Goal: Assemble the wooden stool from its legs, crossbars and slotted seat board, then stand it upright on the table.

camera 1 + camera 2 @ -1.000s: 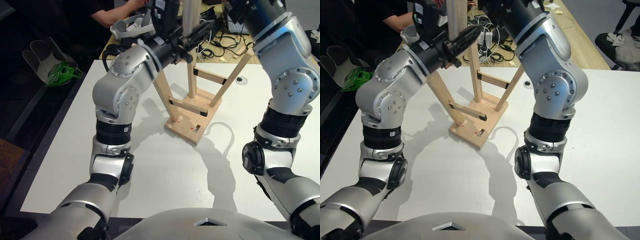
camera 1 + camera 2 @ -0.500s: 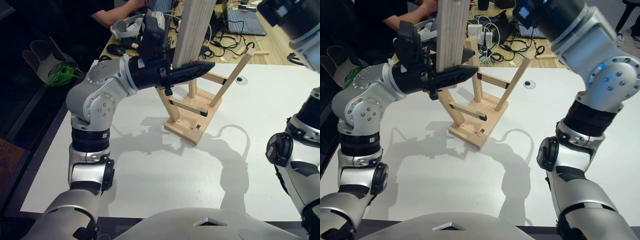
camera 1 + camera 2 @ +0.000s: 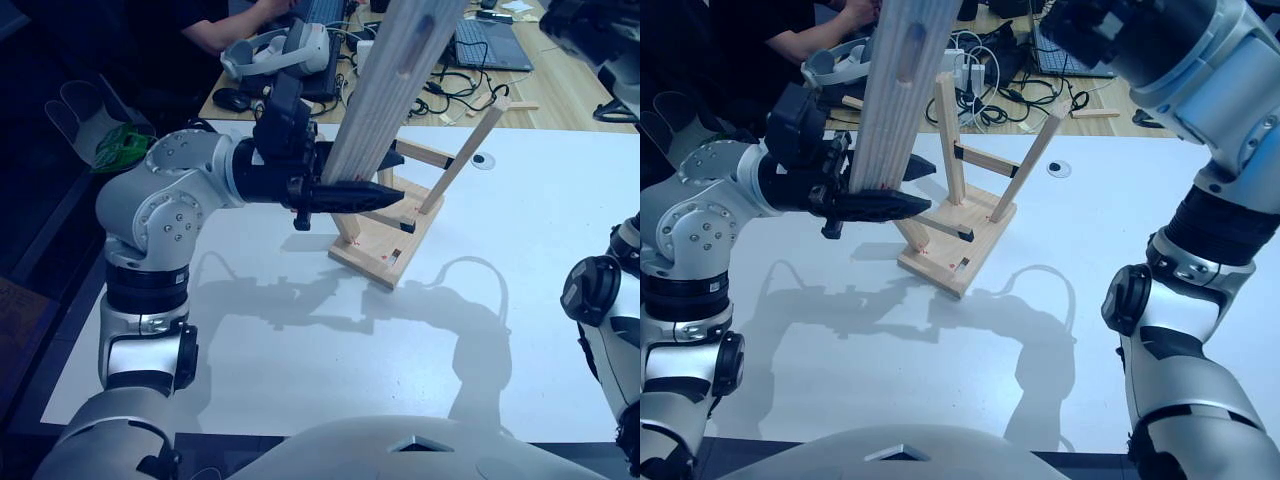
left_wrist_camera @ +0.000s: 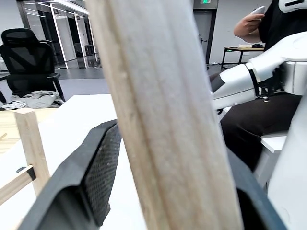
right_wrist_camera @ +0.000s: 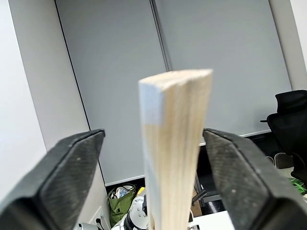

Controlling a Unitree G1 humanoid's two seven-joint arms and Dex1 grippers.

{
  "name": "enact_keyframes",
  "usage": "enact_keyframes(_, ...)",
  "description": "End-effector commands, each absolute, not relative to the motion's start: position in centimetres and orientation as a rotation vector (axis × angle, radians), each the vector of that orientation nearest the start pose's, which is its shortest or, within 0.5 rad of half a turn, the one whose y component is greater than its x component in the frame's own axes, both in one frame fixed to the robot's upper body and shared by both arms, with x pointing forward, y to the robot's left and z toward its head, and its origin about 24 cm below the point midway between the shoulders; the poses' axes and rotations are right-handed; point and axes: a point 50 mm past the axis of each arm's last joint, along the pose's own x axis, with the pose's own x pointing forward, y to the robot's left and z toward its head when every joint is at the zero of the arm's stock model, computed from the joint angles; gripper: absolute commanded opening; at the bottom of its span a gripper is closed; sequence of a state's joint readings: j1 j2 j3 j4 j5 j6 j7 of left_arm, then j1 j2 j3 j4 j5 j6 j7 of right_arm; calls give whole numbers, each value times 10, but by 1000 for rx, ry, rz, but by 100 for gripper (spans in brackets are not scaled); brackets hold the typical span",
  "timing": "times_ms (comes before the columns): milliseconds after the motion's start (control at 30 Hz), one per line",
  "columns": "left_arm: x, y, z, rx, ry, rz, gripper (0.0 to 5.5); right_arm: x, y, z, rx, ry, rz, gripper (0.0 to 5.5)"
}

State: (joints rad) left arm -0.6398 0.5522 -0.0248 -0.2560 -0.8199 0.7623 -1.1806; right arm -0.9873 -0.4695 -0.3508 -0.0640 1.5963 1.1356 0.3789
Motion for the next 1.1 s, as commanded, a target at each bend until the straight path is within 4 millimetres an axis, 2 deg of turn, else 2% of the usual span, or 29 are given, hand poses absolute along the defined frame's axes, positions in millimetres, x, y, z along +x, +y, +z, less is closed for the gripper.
enact_keyframes(33,258,123,226,-6,-39,-1673,201,261,-139,329,597,-171,1479,313)
enact_keyframes(267,254,117,227,6,-67,-1693,201,260,-133,328,609,-168,1477,174)
enact_keyframes(367,255,116,230,13,-81,-1690,201,260,-131,329,611,-172,1471,132)
enact_keyframes(433,260,115,231,15,-99,-1637,201,260,-131,329,616,-183,1460,124)
enact_keyframes(600,267,116,231,20,-100,-1579,302,263,-132,330,631,-211,1426,107)
enact_keyframes(733,286,133,232,4,-131,-1401,357,268,-139,334,632,-277,1341,105)
enact_keyframes(833,305,162,257,-345,-257,-1176,401,272,-151,343,646,-351,1237,104)
enact_keyframes(900,307,176,264,-527,-293,-1119,422,275,-158,347,654,-397,1175,102)
enact_keyframes(1000,314,189,260,-647,-320,-977,475,279,-166,352,654,-452,1085,100)
enact_keyframes(1100,332,198,254,-640,-354,-733,514,284,-172,353,638,-492,983,100)
